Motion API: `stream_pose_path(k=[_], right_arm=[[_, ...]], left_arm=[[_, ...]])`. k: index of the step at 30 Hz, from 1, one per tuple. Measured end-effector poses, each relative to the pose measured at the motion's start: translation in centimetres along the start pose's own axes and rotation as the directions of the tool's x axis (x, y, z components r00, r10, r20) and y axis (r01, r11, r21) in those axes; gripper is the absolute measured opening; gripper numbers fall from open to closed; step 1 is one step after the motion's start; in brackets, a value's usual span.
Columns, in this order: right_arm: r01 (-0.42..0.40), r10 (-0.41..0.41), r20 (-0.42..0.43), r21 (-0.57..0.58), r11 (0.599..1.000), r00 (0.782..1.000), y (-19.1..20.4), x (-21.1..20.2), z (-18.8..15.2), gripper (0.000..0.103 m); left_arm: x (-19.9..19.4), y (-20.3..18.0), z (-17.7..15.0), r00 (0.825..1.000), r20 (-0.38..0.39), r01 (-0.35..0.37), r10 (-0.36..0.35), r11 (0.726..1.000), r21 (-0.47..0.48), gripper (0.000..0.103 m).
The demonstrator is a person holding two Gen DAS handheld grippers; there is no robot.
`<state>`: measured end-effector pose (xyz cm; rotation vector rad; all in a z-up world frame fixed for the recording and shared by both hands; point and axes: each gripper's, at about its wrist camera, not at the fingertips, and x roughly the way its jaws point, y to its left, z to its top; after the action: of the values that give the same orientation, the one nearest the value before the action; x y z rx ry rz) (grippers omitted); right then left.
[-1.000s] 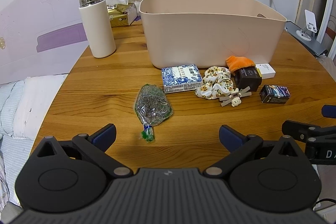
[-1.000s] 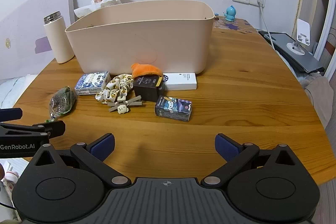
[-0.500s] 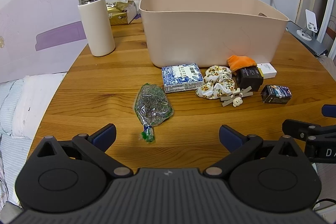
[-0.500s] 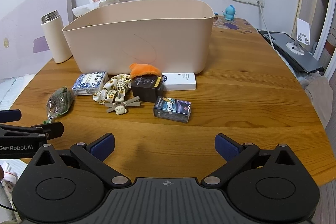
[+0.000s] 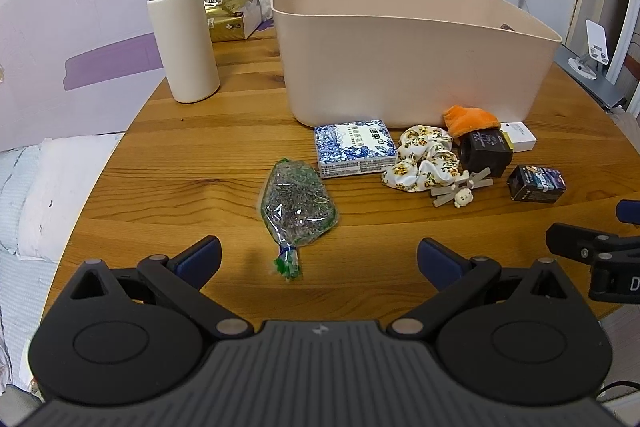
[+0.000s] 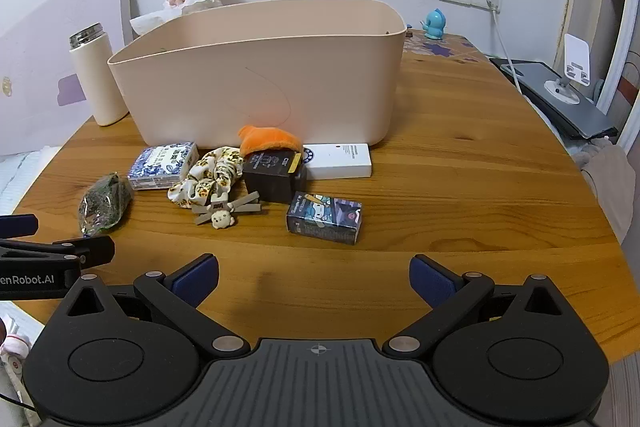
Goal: Organize objects
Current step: 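Move both grippers toward the items in front of the basket, then grasp the green mesh bag with left gripper while right grasps dark blue box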
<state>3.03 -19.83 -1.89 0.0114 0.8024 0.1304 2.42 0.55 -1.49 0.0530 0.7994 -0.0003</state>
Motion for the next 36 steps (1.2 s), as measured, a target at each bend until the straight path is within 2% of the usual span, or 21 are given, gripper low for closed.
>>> stream_pose_path(k=[8,20,27,29,32,34,36], right_arm=[[0.006,-0.006,0.001,-0.016,1.000,1.000,0.2,1.4,0.4,0.103],[0.010,-0.010,-0.037,-0.022,1.000,0.999,0.1,4.9,0.8,0.094],[0.027,-0.027,-0.005,-0.056,0.998,1.000,0.7,5.9,1.4,0.092],[0.025,-0.025,0.005,-0.060,0.998,1.000,0.8,6.0,1.7,0.088],[0.022,-0.021,0.020,-0.063,0.998,1.000,1.0,6.1,2.0,0.075],[0.018,-0.016,0.024,-0.058,0.998,1.000,1.0,6.0,2.1,0.059],[0.020,-0.019,0.028,-0.056,0.998,0.999,0.8,5.9,2.2,0.050]], left_arm=[[1.2,0.8,0.5,1.000,-0.016,0.010,-0.010,1.000,-0.022,0.103],[3.9,1.4,1.3,0.998,-0.049,0.023,-0.025,0.999,-0.025,0.103],[5.9,1.7,1.7,0.997,-0.075,0.021,-0.023,0.999,-0.028,0.103],[6.2,1.8,1.7,0.997,-0.077,0.021,-0.023,0.999,-0.032,0.103],[6.7,1.8,2.0,0.997,-0.070,0.018,-0.020,0.999,-0.028,0.103],[7.1,1.8,2.1,0.998,-0.063,0.021,-0.023,0.999,-0.026,0.101],[7.1,1.7,2.3,0.998,-0.046,0.030,-0.031,0.999,-0.021,0.088]])
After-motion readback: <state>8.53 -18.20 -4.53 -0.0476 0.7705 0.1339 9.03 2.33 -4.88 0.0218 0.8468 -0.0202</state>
